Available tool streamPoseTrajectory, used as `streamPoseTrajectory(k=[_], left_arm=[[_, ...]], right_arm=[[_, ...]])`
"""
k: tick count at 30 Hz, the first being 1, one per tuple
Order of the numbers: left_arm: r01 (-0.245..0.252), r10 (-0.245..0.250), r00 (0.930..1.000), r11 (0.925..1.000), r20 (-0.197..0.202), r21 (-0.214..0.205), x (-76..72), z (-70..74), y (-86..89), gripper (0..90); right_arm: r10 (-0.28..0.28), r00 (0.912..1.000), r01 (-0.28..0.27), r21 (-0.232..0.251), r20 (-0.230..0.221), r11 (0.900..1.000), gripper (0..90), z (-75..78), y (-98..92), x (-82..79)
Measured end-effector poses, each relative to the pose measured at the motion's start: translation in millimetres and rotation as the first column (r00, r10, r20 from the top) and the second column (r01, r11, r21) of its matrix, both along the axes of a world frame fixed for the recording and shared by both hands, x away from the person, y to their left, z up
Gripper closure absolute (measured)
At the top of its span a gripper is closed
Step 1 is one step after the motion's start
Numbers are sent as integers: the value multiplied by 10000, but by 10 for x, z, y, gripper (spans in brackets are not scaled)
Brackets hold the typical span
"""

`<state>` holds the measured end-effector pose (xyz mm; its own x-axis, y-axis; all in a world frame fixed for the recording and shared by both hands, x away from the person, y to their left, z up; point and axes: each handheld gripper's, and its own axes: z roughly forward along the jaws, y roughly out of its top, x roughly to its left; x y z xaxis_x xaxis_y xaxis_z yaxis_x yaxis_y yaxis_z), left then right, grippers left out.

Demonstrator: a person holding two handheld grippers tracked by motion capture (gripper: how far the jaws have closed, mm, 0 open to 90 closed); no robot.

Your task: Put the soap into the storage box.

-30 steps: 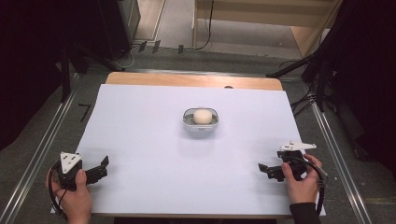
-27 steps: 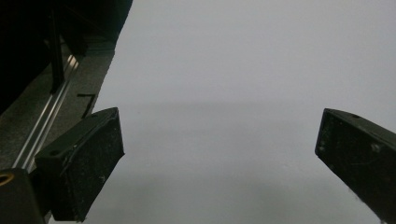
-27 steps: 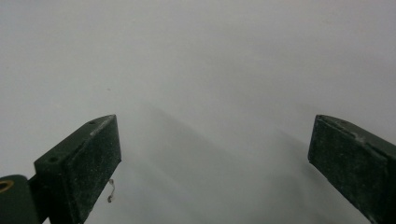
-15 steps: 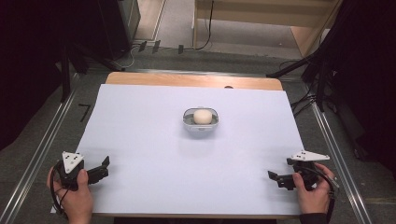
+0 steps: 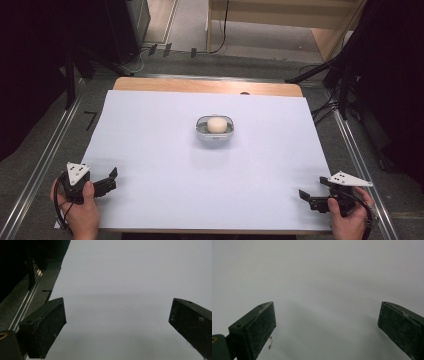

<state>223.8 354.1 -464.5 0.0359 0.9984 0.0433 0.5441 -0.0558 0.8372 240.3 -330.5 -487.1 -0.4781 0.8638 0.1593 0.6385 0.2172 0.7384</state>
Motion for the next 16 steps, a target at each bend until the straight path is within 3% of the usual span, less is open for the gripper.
streamPoseTrajectory(k=[5,16], left_arm=[[30,-30,10000,10000,-21,-30,1,0,3,16],[88,-88,9999,10000,-112,-38,13,-2,5,16]], right_arm=[[-156,9999,155,223,63,9996,21,-11,-92,-68],[-298,9994,290,488,153,9984,21,-31,-106,-78]])
